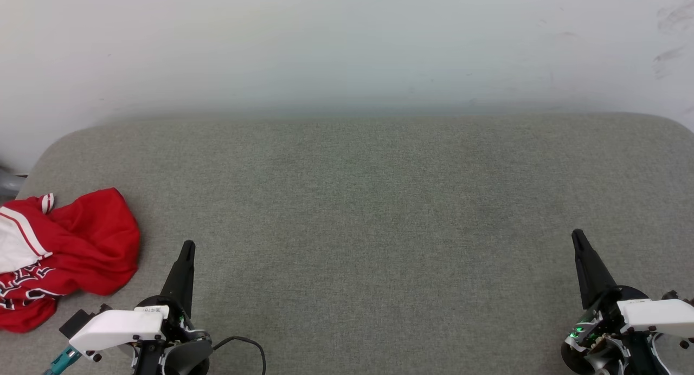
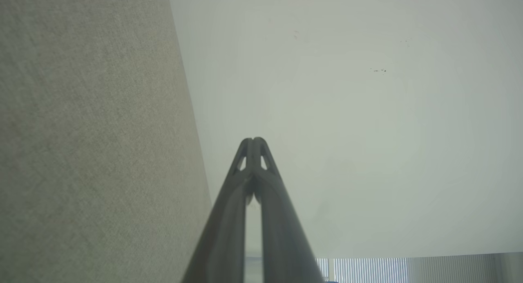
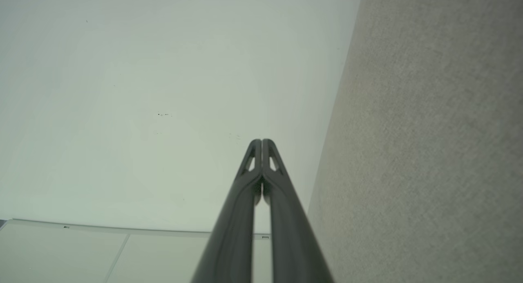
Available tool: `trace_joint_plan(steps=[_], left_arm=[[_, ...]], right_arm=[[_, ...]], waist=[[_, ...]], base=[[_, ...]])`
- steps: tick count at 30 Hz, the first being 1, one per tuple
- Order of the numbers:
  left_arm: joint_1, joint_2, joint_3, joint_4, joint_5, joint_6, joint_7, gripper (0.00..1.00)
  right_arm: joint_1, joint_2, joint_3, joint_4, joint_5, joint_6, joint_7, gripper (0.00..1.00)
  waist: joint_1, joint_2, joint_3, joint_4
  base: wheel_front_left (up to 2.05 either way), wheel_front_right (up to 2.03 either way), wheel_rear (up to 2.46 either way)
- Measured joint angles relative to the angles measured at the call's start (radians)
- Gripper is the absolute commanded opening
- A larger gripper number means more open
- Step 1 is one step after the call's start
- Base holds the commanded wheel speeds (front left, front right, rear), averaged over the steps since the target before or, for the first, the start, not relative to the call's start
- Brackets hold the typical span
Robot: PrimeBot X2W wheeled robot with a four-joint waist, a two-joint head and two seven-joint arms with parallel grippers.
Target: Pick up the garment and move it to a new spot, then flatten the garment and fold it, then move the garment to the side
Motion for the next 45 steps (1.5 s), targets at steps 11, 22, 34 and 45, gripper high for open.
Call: trace_joint_plan(steps=[11,22,34,45], left_arm=[[0.0,-0.002,0.002,0.0,0.005,0.0,0.002,0.0],[0.0,-0.002,0.004,0.0,0.006,0.0,0.004,0.0],[0.0,-0.004,0.006,0.0,0.006,0.0,0.005,0.0],[0.03,-0.012,-0.03,0.018,0.006,0.0,-0.018,1.0]], right_arm=[[0.0,0.001,-0.001,0.0,0.0,0.0,0.001,0.0],[0.0,0.002,-0.002,0.0,0.0,0.0,0.001,0.0],[-0.002,0.003,-0.003,0.0,-0.001,0.0,0.004,0.0],[0.035,0.008,0.007,0.007,0.0,-0.001,-0.015,1.0]], waist=[[0.0,0.0,0.0,0.0],[0.0,0.0,0.0,0.0],[0.0001,0.0,0.0,0.0],[0.0,0.0,0.0,-0.001]], base=[[0.0,0.0,0.0],[0.0,0.0,0.0],[0.0,0.0,0.0],[0.0,0.0,0.0]])
